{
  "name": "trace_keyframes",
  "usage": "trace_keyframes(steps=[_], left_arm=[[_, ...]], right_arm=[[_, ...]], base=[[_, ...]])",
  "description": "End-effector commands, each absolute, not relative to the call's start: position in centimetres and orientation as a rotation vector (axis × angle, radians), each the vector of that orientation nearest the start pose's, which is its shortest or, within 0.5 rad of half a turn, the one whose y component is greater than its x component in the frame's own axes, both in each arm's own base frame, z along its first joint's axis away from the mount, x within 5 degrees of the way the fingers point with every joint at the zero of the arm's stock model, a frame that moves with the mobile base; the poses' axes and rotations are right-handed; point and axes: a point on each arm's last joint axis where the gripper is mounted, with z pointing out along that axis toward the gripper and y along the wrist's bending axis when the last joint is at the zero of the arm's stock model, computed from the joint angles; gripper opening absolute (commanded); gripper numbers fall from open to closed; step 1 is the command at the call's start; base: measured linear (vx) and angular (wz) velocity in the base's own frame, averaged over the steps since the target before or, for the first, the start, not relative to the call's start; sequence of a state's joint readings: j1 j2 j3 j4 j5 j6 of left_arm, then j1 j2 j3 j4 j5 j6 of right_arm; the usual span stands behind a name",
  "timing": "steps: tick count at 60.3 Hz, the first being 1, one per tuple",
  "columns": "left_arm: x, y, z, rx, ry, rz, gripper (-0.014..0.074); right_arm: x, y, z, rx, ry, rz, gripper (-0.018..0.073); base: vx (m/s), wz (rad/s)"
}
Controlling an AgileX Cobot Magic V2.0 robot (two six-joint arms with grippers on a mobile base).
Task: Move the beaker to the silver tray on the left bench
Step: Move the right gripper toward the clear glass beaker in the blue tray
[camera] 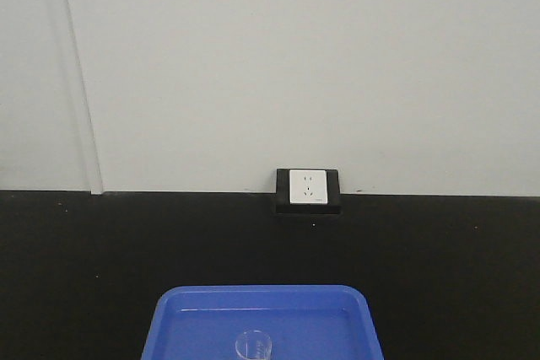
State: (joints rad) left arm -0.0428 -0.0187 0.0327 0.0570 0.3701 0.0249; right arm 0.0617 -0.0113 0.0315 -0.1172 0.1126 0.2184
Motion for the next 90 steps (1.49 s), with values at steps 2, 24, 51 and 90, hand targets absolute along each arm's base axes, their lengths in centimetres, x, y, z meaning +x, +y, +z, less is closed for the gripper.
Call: trace_keyframes(steps=[2,24,51,90], left_arm=[[5.4,-0.1,17.0,0.101,1.802,0.032,0.0001],[5.4,-0.1,17.0,0.101,1.802,0.032,0.0001],[5.4,-0.1,17.0,0.101,1.802,0.032,0.0001],[5.4,-0.1,17.0,0.101,1.802,0.032,0.0001]], right_arm=[[5.6,0.3,19.9,0.031,1.532,0.117,-0.0011],[5.0,0.5,23.3,0.001,1.250,0.148,-0.0011],[12.7,1.0,35.6,-0.056,1.315,0.082,-0.0011],[19.5,1.4,32.0,-0.056,1.567,0.088,0.0294]], base=[[0.00,0.00],[0.00,0.00],[0.00,0.00],[0.00,0.00]])
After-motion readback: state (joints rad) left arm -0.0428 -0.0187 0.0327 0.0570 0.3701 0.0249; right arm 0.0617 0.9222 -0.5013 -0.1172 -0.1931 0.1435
